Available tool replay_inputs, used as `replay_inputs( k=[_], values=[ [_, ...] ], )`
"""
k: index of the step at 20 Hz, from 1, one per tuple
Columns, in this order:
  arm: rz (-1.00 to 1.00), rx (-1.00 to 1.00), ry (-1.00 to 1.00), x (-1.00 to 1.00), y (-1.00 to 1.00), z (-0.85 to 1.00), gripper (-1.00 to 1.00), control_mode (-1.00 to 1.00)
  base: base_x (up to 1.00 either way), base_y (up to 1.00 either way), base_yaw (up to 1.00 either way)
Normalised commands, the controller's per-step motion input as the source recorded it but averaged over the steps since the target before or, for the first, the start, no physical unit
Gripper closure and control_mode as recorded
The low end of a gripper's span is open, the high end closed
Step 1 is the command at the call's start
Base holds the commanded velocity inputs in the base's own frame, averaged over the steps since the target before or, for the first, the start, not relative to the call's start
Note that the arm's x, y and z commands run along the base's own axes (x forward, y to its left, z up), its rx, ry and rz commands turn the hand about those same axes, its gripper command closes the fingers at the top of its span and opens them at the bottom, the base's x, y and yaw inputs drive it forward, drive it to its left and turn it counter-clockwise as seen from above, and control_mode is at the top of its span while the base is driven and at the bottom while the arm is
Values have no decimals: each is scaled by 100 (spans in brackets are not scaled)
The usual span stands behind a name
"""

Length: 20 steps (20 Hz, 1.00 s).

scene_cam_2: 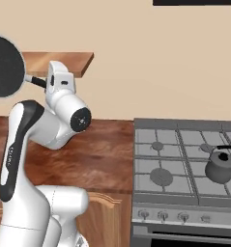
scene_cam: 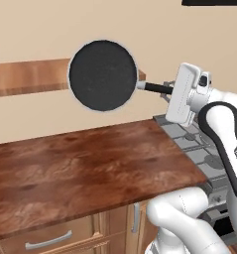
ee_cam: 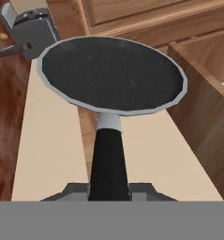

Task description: Pick the pan from the cabinet and place it on the stove. Then turn on the stove burner for the pan.

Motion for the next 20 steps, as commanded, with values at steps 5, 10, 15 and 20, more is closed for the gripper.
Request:
replay_inputs(
  k=[5,10,15,20],
  values=[
    [0,0,0,0,0,0,100,100,14,26,-1],
    [0,0,0,0,0,0,100,100,4,37,0],
    [0,0,0,0,0,0,100,100,3,37,0],
    [0,0,0,0,0,0,100,100,27,20,0]
  ],
)
